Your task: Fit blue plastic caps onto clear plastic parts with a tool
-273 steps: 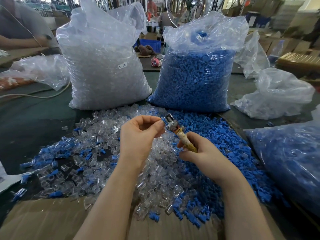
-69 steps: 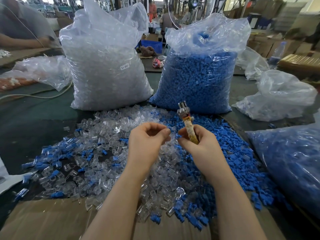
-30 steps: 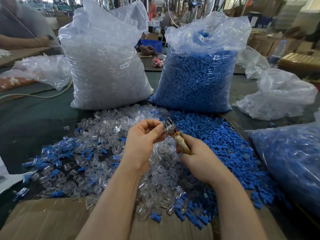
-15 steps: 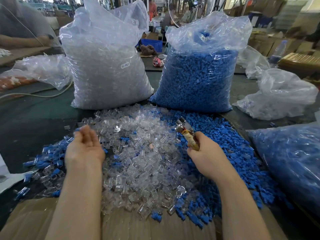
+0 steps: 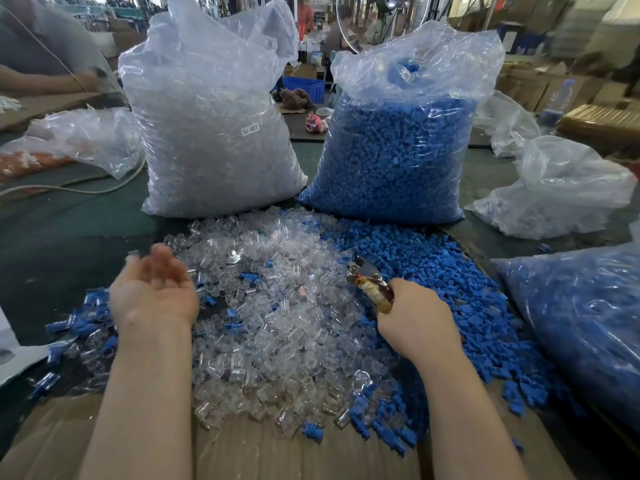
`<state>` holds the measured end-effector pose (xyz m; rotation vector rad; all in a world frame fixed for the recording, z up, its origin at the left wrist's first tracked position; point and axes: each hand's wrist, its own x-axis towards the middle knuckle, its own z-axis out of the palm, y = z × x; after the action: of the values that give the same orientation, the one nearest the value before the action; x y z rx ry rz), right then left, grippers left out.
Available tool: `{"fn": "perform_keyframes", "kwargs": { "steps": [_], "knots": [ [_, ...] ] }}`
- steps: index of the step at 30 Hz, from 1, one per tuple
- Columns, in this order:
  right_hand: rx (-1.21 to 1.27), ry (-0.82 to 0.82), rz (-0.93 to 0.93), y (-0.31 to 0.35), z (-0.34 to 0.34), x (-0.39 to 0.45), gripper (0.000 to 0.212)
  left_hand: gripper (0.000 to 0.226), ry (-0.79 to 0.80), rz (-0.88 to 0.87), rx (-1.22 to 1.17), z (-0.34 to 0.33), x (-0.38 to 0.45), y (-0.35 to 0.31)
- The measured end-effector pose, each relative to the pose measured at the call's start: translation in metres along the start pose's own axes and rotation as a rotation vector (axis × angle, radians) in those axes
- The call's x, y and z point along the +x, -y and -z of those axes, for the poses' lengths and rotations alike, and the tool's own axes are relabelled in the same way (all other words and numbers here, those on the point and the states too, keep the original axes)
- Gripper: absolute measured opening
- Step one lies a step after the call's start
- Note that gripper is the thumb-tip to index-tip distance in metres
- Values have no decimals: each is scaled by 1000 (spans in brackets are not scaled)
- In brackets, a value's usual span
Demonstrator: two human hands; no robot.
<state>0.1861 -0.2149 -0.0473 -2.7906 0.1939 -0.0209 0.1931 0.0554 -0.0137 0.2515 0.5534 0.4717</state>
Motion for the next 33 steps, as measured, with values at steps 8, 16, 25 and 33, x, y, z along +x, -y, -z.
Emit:
{"fn": "perform_keyframes", "kwargs": {
  "steps": [8,16,25,33],
  "knots": [
    [-45,-15,-50,5,-2,-1,11,12,592,-150,1596,-1,-22,38],
    [-18,-50,-107,5,1,-6,20,20,647,-655,2112,7,-32,81],
    [8,-56,-133,4,3,-6,20,19,647,-629,2185,11,-30,86],
    [60,-79,-152,1,4,-3,19,10,661,-671,2078,12,-31,84]
  ]
}}
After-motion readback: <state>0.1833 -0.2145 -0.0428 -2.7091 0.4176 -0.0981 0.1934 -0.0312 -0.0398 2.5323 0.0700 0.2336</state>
